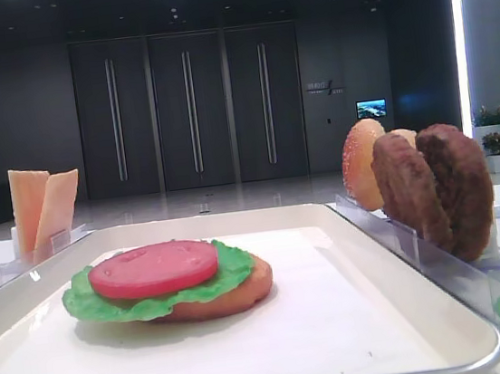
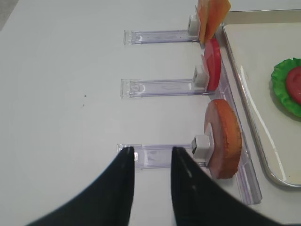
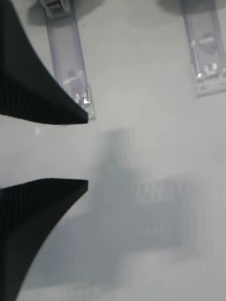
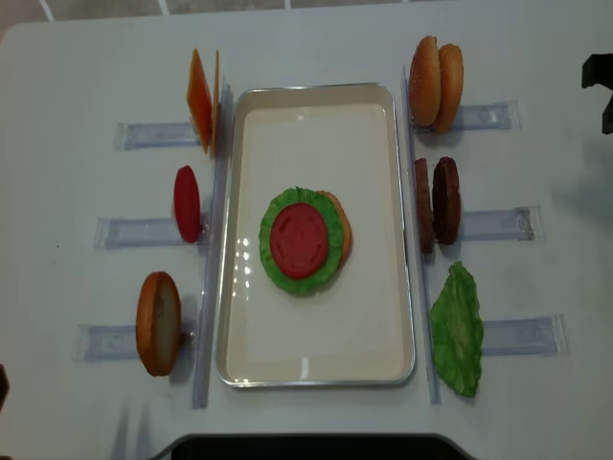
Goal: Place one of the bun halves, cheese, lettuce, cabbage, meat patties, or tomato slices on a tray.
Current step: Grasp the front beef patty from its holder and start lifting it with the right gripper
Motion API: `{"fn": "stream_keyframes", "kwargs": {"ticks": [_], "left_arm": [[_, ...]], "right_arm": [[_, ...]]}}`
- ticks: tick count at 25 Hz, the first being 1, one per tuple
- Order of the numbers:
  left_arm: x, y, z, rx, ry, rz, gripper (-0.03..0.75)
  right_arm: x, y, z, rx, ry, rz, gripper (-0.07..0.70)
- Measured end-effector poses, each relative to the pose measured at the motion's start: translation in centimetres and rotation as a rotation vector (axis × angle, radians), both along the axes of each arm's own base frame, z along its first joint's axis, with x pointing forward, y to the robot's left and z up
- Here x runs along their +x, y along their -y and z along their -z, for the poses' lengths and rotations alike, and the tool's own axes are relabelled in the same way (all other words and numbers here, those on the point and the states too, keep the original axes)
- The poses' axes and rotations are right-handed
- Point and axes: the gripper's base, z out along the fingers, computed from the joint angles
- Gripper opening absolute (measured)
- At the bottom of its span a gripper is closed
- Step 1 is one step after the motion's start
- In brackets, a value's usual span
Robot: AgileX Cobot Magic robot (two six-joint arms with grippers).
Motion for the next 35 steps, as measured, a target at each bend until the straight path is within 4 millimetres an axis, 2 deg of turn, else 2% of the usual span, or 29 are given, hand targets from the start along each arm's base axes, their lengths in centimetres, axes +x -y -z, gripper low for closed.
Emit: {"fn": "stream_keyframes", "kwargs": {"ticks": [2,5,8,11,15,18,22,30,35], "left_arm": [[0.0,0.0,0.0,0.0,0.0,0.0,0.193],[0.0,0.0,0.0,0.0,0.0,0.0,0.185],[0.0,0.0,0.0,0.0,0.0,0.0,0.183],[0.0,0.0,0.0,0.0,0.0,0.0,0.183],[0.0,0.0,0.0,0.0,0.0,0.0,0.182],[0.0,0.0,0.0,0.0,0.0,0.0,0.181],[0.0,0.0,0.0,0.0,0.0,0.0,0.181],[0.0,0.0,0.0,0.0,0.0,0.0,0.179],[0.0,0.0,0.0,0.0,0.0,0.0,0.164]], "right_arm": [[0.2,-2.1,-0.1,0.01,-0.007,-0.03,0.269],[-0.2,-6.8,-0.1,0.029,-0.013,-0.097,0.269],[-1.5,-12.3,-0.2,0.023,-0.012,-0.176,0.269],[-3.1,-16.6,-1.0,0.005,0.017,-0.225,0.269],[-4.4,-20.1,-2.8,0.014,0.078,-0.24,0.269],[-4.6,-21.5,-2.8,0.012,0.062,-0.229,0.269],[-3.8,-22.5,-0.3,-0.043,-0.027,-0.218,0.269],[-2.6,-23.2,3.6,-0.131,-0.11,-0.223,0.288],[-2.3,-23.3,4.3,-0.154,-0.11,-0.234,0.321]]}}
